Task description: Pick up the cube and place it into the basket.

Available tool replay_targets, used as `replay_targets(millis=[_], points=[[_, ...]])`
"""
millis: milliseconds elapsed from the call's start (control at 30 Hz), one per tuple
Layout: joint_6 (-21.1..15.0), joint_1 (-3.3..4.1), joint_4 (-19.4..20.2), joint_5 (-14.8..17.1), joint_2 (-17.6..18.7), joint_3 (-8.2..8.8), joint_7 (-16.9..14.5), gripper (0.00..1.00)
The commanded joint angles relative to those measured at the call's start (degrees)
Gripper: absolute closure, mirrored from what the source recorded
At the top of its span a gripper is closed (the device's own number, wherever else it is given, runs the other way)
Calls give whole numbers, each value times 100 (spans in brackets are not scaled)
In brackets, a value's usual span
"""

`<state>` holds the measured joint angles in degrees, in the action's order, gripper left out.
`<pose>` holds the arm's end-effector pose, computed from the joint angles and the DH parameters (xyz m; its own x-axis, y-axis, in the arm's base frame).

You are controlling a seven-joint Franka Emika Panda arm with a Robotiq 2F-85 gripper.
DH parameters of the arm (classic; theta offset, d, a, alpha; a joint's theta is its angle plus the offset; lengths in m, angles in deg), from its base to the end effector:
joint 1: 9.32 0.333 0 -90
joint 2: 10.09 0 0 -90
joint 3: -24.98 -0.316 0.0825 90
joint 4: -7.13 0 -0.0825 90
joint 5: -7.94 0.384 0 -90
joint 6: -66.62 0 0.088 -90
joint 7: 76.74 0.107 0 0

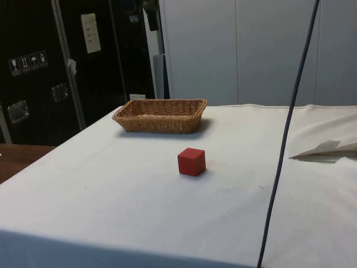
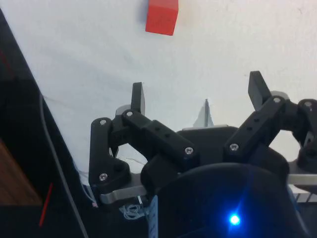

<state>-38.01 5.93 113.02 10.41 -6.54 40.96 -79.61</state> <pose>0.5699 -0.0010 0.4806 0.9964 0.0256 -0.0802 0.0234 -0.9993 -0.0277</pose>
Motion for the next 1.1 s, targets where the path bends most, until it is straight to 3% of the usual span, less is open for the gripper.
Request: replay_targets(millis=[0,633,767,900,933,967,1067], points=[[0,0,6,-17,-6,-11,17,0],[-109,0,258,-521,-183,-132,544,0],[-281,11,418,-756,-292,-160,773,0],[-350,11,504,-871,-355,-201,911,0],[-258,0,435,-785,-286,-189,819,0],[-378,11,544,-917,-384,-223,974,0],[-418,6,607,-928,-424,-241,1031,0]])
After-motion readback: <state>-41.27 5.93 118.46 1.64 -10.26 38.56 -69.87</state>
